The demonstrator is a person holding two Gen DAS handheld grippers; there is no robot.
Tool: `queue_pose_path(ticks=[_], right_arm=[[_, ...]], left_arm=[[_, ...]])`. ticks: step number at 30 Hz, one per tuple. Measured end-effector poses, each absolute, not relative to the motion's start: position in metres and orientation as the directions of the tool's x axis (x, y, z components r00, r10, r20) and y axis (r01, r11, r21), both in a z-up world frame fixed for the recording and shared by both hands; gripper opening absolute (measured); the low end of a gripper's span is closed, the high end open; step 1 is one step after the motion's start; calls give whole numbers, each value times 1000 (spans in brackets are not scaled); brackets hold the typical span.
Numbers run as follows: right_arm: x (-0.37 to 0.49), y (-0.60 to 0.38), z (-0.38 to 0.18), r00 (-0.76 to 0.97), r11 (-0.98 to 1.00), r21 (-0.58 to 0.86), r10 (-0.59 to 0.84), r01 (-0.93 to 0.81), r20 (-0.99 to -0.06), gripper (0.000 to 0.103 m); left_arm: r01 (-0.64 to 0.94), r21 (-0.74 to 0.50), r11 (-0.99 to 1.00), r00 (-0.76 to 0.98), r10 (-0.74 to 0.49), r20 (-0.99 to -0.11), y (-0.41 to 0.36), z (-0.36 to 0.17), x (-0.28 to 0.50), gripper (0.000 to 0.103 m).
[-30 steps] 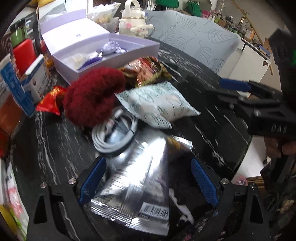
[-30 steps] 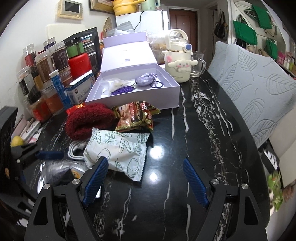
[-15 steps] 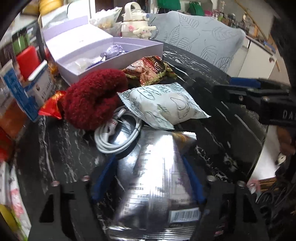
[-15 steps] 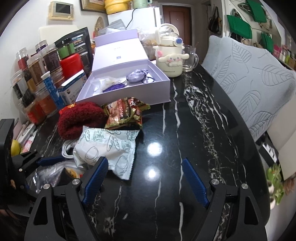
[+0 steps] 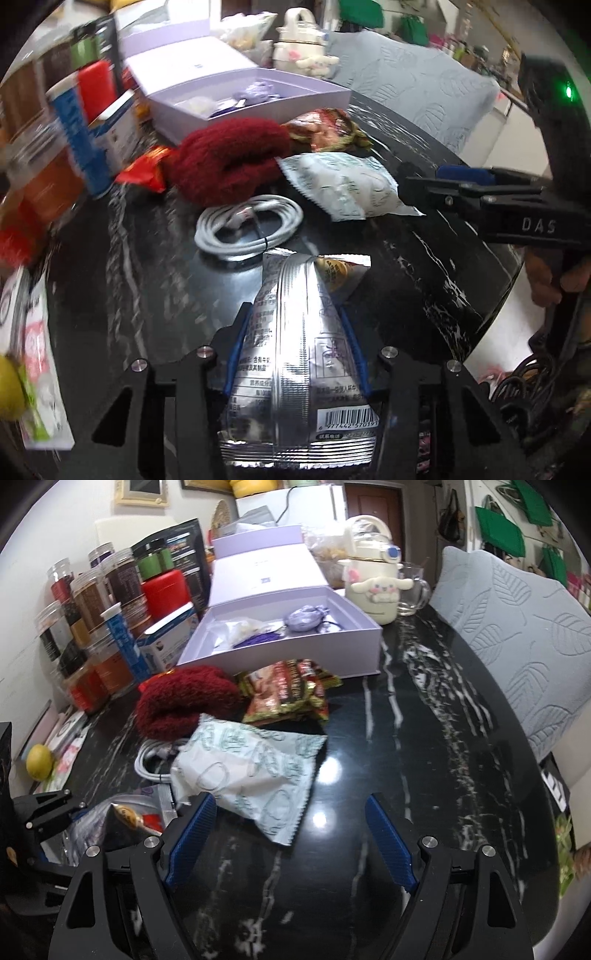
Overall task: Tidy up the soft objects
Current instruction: 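Lift the silver foil bag with the left tool while the right tool grasps the white USB cable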
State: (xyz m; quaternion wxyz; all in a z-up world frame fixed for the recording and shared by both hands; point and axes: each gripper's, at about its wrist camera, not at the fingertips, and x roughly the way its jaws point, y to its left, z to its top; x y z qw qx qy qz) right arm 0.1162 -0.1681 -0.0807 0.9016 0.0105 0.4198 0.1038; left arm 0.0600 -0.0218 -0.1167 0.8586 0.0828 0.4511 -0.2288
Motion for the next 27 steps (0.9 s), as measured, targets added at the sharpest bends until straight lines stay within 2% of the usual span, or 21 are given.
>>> queue_pose_path(ticks=[4,14,20,27], right_arm=[[118,-155,-82,614,967,118,234,-224,-753,84],[120,-123,-79,607,946,130,293,-298,-739,84],[119,-95,-70,609,911,143,368,-386,-703,84],[126,-49,-79,564,862,118,420,-493,-711,84]], left_arm=[[420,-111,901,486,-326,-810,0,-112,58,46],[294,-83,952,567,-243,-787,38,-105,63,46],[228,-79,971,594,-202,-779,63,-102,66,46],[147,-74,986,609,-150,-779,90,-106,73,46]])
